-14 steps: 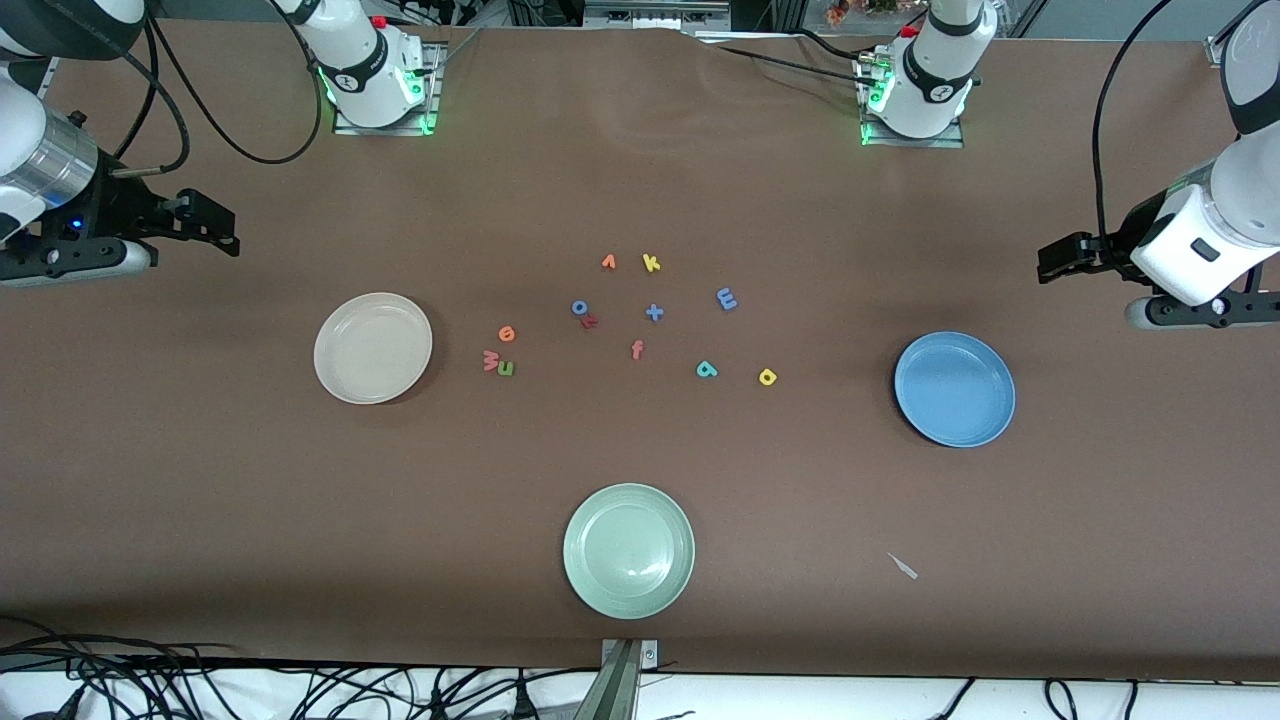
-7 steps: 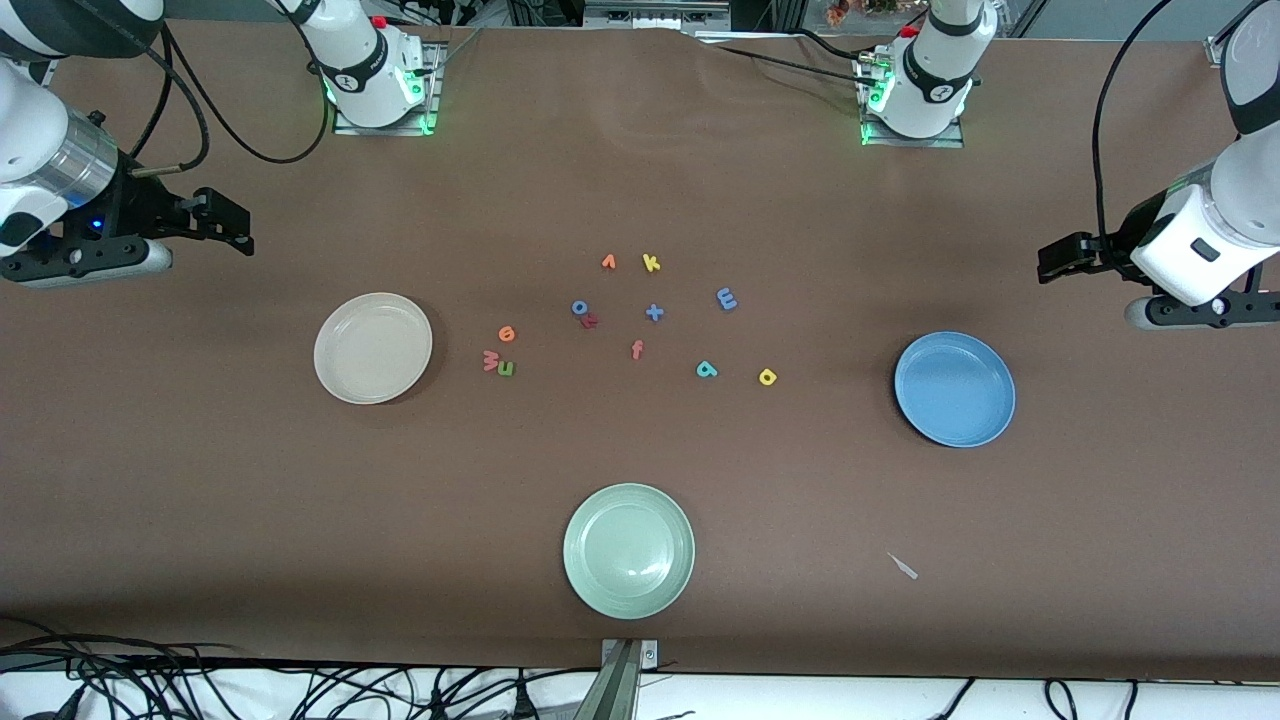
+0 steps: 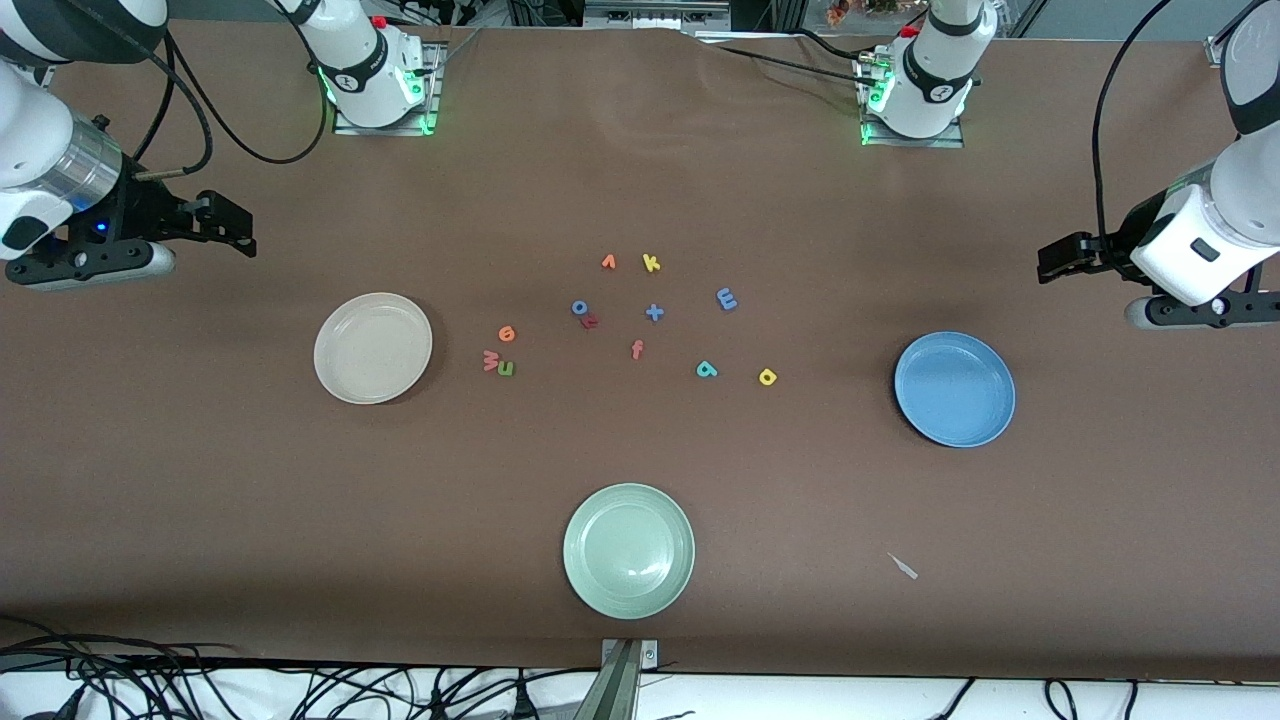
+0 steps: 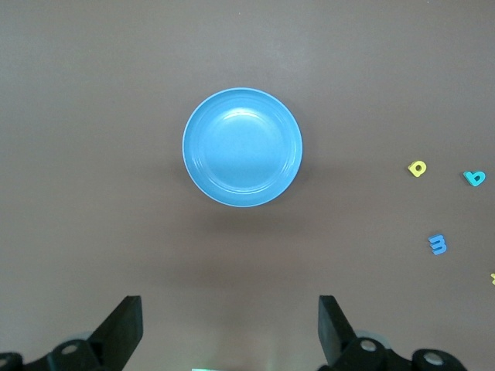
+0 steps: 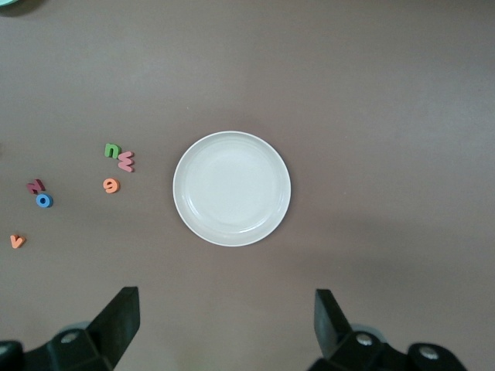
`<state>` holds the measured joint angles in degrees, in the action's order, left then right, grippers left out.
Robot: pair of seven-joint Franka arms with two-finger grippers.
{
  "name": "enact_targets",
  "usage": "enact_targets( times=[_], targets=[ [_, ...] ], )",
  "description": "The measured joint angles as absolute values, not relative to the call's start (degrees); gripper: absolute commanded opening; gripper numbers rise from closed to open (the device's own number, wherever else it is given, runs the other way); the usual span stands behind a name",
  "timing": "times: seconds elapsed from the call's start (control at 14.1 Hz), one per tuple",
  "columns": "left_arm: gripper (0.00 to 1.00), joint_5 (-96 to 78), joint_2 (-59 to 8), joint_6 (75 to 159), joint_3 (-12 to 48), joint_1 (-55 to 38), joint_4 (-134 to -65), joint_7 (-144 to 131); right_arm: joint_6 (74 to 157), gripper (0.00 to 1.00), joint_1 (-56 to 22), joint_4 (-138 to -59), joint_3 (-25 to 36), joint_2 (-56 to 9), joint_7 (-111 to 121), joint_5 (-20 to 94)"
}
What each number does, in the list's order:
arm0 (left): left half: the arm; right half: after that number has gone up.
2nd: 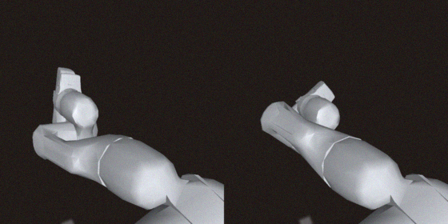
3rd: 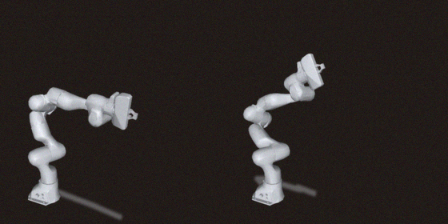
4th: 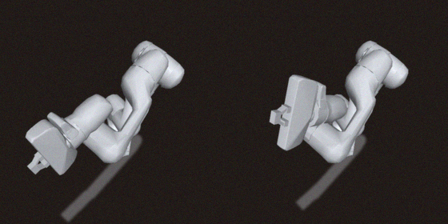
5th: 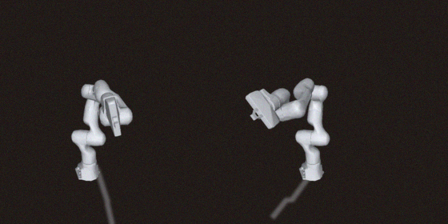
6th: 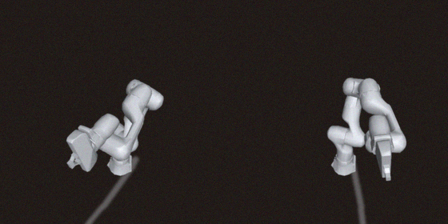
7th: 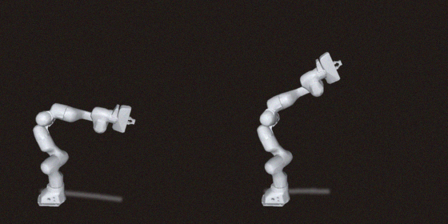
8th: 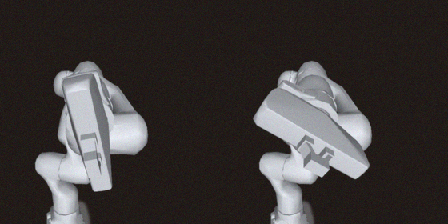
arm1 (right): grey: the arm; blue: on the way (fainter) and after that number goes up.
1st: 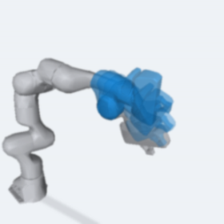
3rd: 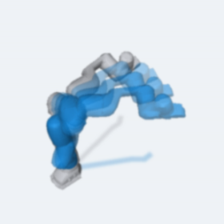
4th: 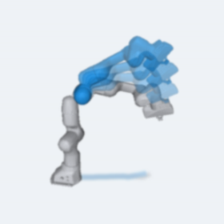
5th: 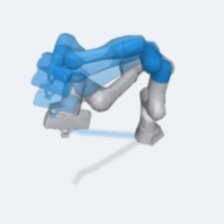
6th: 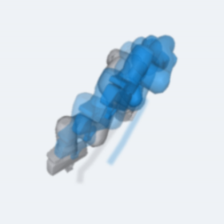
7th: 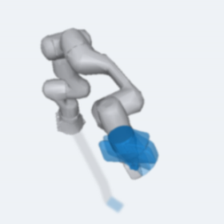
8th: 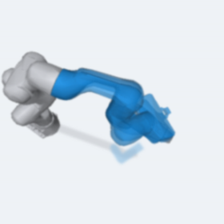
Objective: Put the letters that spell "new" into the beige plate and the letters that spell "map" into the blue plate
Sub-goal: 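Move the right gripper toward the orange letter beside the cream plate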
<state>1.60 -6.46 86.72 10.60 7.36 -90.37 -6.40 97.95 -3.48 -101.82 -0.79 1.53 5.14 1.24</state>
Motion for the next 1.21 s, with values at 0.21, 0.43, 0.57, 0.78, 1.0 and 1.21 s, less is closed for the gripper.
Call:
enact_targets(
  times=[0.21, 0.43, 0.57, 0.78, 1.0, 1.21],
  targets=[
    [1.0, 1.6, -6.5, 86.7, 10.6, 7.4, -90.4, -6.4, 98.0, 1.0, -3.5, -101.8, -0.8, 1.5, 5.1, 1.2],
    [1.0, 1.6, -6.5, 86.7, 10.6, 7.4, -90.4, -6.4, 98.0, 1.0, -3.5, -101.9, -0.7, 1.5, 5.1, 1.2],
    [1.0, 1.6, -6.5, 86.7, 10.6, 7.4, -90.4, -6.4, 98.0, 1.0, -3.5, -102.2, -0.7, 1.5, 5.1, 1.2],
    [1.0, 1.6, -6.5, 86.7, 10.6, 7.4, -90.4, -6.4, 98.1, 1.0, -3.5, -102.5, -0.6, 1.5, 5.1, 1.2],
    [1.0, 1.6, -6.5, 86.7, 10.6, 7.4, -90.4, -6.4, 98.2, 1.0, -3.5, -102.6, -0.6, 1.5, 5.1, 1.2],
    [1.0, 1.6, -6.5, 86.7, 10.6, 7.4, -90.4, -6.4, 98.4, 1.0, -3.5, -102.6, -0.9, 1.5, 5.1, 1.3]
  ],
)
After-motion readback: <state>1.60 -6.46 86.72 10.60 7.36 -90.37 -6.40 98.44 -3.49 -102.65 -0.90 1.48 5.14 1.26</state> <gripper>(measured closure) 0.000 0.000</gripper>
